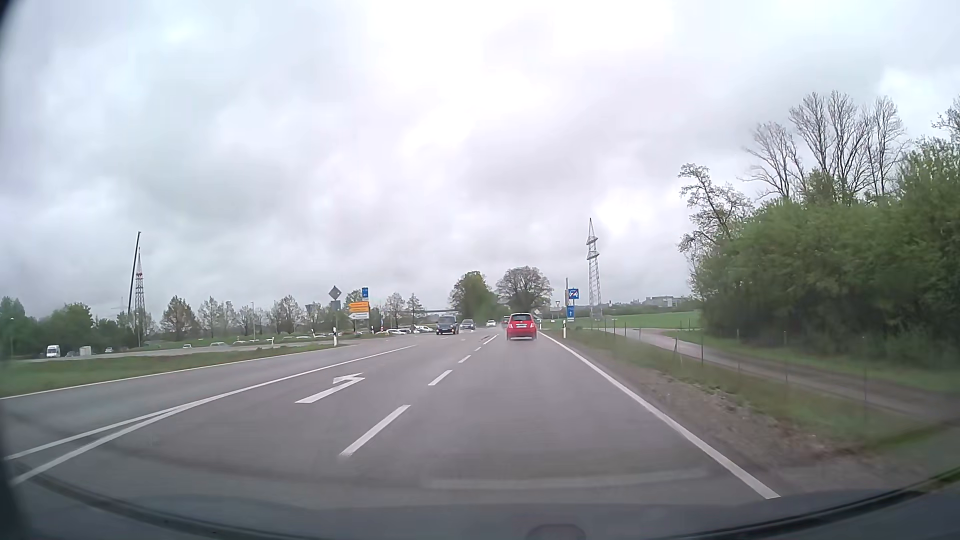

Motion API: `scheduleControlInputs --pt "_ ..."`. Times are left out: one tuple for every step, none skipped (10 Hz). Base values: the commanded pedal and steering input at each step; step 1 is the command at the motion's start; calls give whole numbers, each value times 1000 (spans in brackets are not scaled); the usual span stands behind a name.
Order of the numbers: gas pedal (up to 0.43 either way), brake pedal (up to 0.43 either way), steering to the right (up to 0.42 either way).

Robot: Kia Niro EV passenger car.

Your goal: Follow the waypoints while adhering to traffic rules and regulations

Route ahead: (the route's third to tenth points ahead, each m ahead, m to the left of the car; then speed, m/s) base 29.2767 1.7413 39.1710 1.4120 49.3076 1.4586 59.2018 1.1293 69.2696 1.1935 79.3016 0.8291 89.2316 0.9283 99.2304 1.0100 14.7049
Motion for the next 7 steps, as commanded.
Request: scheduleControlInputs --pt "268 0 9" --pt "268 0 9" --pt "268 0 9" --pt "268 0 8" --pt "268 0 7" --pt "268 0 5" --pt "268 0 3"
